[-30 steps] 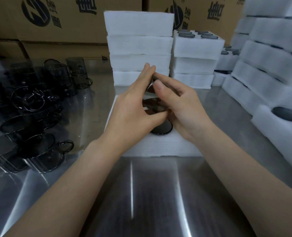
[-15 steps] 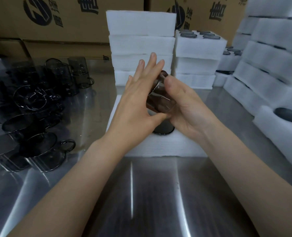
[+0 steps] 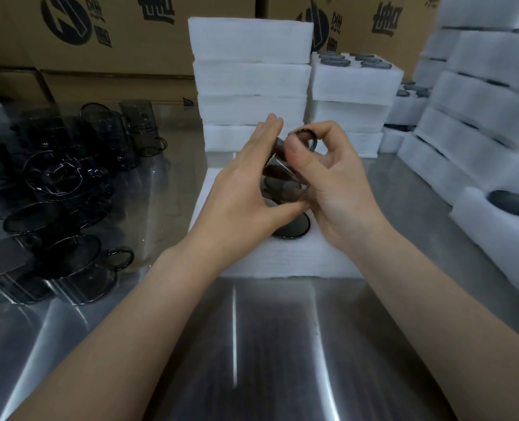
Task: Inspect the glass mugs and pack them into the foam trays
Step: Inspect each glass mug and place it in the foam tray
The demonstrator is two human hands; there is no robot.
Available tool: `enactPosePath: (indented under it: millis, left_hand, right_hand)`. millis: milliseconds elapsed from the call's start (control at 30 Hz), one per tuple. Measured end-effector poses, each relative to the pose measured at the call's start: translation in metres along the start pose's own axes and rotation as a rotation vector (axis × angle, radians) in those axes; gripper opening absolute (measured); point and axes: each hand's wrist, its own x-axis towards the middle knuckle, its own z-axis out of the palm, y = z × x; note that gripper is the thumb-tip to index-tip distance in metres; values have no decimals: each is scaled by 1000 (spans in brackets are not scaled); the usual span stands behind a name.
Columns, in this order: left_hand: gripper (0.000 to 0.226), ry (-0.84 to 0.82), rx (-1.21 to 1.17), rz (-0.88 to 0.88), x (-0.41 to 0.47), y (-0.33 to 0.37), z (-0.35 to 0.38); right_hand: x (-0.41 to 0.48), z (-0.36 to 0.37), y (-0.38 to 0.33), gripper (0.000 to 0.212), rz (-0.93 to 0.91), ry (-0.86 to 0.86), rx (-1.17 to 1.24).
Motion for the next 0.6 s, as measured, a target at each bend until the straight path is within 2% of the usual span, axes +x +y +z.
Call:
enactPosePath:
  millis: [167,367,467,533,600]
  left_hand:
    - [99,-35,34,28,0,3,0]
    - [102,39,-61,-41,2,1,-2]
    - [106,11,-139,-46,1,1,-4]
    - [90,41,-100,-72,2,1,-7]
    - [58,108,4,-102,4,-2,-10]
  right_hand:
    - [1,1,-1,15,8,64,22]
    - [4,-2,-4,25,120,-87,9]
    - [5,-3,-9,28,118,32,-9]
    - [8,-8,-17,33,96,200,-69]
    - [11,-17,-25,30,34,310,-301]
